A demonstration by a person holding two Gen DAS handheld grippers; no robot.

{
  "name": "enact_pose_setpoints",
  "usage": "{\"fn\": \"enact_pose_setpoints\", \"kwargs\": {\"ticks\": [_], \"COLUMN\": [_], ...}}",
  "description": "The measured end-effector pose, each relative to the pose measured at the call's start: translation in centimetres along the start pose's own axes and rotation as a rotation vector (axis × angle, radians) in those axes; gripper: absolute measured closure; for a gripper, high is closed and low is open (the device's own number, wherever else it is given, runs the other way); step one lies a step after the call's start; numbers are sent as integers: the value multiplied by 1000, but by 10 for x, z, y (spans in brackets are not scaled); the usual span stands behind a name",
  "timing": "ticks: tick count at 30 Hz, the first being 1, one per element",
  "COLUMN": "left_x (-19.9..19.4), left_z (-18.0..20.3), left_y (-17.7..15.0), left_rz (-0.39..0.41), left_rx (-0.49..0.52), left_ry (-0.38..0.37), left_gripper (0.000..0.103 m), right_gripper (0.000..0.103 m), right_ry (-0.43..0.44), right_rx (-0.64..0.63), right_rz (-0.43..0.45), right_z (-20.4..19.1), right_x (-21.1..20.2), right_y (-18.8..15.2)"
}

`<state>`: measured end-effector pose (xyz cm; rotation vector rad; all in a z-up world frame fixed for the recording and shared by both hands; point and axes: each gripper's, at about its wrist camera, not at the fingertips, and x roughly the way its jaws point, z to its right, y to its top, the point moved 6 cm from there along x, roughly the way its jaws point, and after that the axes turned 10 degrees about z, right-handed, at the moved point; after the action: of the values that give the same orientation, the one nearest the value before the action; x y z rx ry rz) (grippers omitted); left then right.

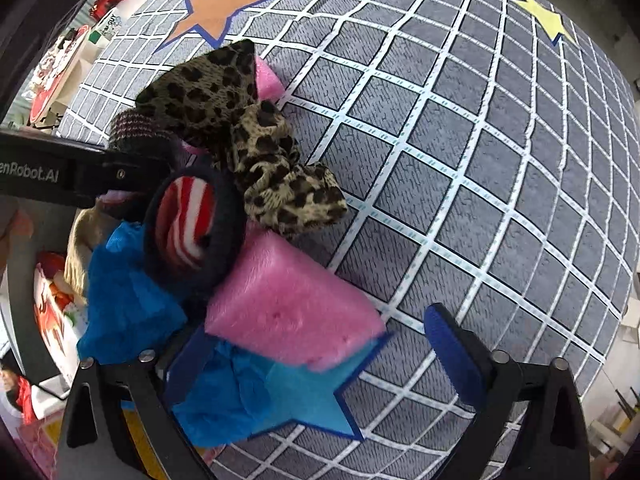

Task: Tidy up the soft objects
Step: 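Grasp the knitted striped hat with the left tool while the right tool grasps a pink foam block, then carry the knitted hat and pink foam block in both tools over the white box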

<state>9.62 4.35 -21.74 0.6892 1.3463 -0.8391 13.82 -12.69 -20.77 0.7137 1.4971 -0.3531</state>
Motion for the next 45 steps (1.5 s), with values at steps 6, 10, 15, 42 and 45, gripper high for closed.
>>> {"fn": "enact_pose_setpoints", "kwargs": {"ticks": [6, 10, 15, 42, 45], "left_x": [5, -1, -25, -193, -206], "left_z": [15, 25, 23, 16, 4], "left_y": [0, -3, 1, -139, -159], "left_rz": [-1, 65, 169, 492, 511], "left_rx": [9, 73, 116, 338, 347], "left_ry": [-76, -29, 21, -50, -53], "left_gripper": [45, 56, 57, 58, 58], "right_gripper": [33, 33, 33, 33, 33], "right_ry": [64, 72, 66, 33, 32], "right_rx": [127, 217, 309, 410, 399], "right_rz": [3, 30, 73, 255, 272], "right_z": [12, 31, 49, -64, -91], "right_x": [-7, -28, -61, -207, -217], "right_y": [-5, -10, -15, -48, -56]}}
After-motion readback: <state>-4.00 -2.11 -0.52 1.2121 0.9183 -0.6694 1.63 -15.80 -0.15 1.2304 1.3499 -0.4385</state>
